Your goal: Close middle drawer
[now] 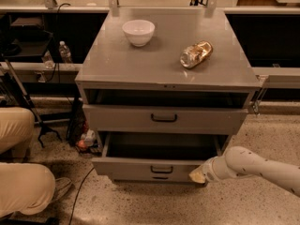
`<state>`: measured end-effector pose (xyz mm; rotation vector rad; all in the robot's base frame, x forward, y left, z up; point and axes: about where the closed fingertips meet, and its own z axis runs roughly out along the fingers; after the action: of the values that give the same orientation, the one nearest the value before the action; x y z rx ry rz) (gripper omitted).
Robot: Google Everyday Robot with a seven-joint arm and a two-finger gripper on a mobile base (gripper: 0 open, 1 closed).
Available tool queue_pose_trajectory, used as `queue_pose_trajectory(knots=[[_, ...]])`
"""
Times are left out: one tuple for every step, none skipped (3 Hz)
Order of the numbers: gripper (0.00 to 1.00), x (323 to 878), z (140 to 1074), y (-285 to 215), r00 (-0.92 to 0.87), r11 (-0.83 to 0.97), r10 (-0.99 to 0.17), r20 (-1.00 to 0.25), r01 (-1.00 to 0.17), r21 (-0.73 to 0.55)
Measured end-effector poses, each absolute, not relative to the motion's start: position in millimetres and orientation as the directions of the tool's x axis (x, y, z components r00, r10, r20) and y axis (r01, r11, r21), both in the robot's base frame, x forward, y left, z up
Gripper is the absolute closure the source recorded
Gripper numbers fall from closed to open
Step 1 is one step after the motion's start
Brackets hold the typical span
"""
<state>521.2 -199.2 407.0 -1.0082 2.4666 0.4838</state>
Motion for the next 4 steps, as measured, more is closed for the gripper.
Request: queue_pose_trajectory(knots=[[1.00,530,404,-201,-0.638,0.675,-0.573,-0.514,-0.723,0.146],[1.00,550,400,-204,-0.627,0.674,-0.577,-0.524,-0.727,0.129],[1.00,558,398,-202,-0.620,0.669,-0.580,-0.529,-0.732,0.125],[1.00,579,396,-198,-0.602,0.655,-0.589,-0.539,-0.746,0.118]])
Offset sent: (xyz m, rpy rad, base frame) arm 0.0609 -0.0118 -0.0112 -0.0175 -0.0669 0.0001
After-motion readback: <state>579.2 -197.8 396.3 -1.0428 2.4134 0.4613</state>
